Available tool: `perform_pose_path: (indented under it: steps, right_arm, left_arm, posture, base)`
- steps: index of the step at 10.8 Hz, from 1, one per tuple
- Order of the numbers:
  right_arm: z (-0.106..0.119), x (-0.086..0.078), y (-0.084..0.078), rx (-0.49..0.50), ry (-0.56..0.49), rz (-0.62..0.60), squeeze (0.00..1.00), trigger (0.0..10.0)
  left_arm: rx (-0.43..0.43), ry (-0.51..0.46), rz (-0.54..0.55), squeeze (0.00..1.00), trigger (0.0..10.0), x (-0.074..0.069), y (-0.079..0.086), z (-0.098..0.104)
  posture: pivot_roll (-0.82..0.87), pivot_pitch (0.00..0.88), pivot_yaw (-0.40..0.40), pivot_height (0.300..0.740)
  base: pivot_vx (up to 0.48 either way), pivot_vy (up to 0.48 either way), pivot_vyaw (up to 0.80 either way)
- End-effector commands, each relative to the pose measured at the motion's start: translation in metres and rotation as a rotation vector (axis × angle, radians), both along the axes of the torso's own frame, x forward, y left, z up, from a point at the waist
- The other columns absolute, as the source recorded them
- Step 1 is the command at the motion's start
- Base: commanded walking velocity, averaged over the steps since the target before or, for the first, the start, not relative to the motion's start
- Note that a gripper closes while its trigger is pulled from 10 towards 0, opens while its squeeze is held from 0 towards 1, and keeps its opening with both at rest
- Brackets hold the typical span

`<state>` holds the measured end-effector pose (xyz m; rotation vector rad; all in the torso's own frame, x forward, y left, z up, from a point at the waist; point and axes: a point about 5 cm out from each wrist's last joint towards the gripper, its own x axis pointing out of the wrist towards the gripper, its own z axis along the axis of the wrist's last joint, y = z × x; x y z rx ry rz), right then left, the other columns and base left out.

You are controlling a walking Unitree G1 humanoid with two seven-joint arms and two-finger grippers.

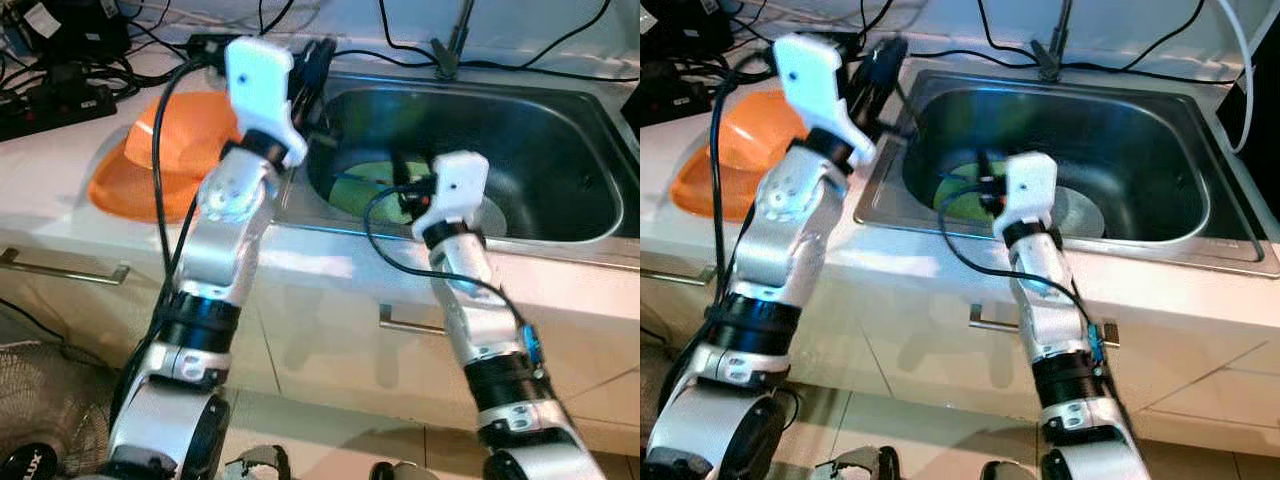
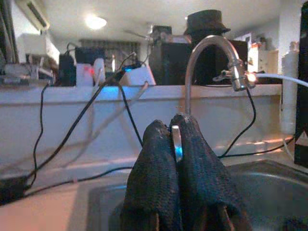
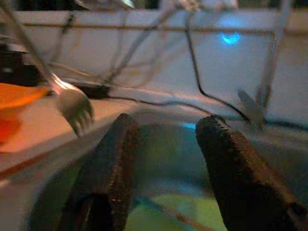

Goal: Kitchen organization

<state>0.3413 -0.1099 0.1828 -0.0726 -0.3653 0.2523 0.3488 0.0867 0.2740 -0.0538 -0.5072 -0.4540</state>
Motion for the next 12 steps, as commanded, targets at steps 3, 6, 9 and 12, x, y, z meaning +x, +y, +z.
perform_pose_path:
  steps: [3,6,9,12]
  right_arm:
    - [0.019,-0.005,0.015,-0.092,-0.074,0.123,0.97,10.0]
    - [0.018,-0.009,0.023,-0.116,-0.077,0.172,0.0,10.0]
    - [0.016,-0.012,0.027,-0.116,-0.07,0.183,0.0,10.0]
    - [0.011,-0.01,0.028,-0.11,-0.045,0.169,0.0,10.0]
  left_arm:
    - [-0.057,0.038,-0.101,0.0,10.0,-0.005,0.002,0.002]
    - [-0.027,0.114,-0.282,0.0,10.0,-0.013,-0.012,-0.007]
    - [-0.004,0.132,-0.346,0.0,10.0,-0.019,-0.018,-0.009]
    - [0.009,0.141,-0.357,0.0,10.0,-0.022,-0.018,-0.01]
  posture:
    - [0.07,0.02,0.044,0.74]
    - [0.08,0.018,0.05,0.74]
    - [0.08,0.032,0.056,0.74]
    - [0.08,0.035,0.054,0.74]
  base:
    - [0.0,0.0,0.0]
    - [0.0,0.0,0.0]
    - [0.0,0.0,0.0]
    - [0.0,0.0,0.0]
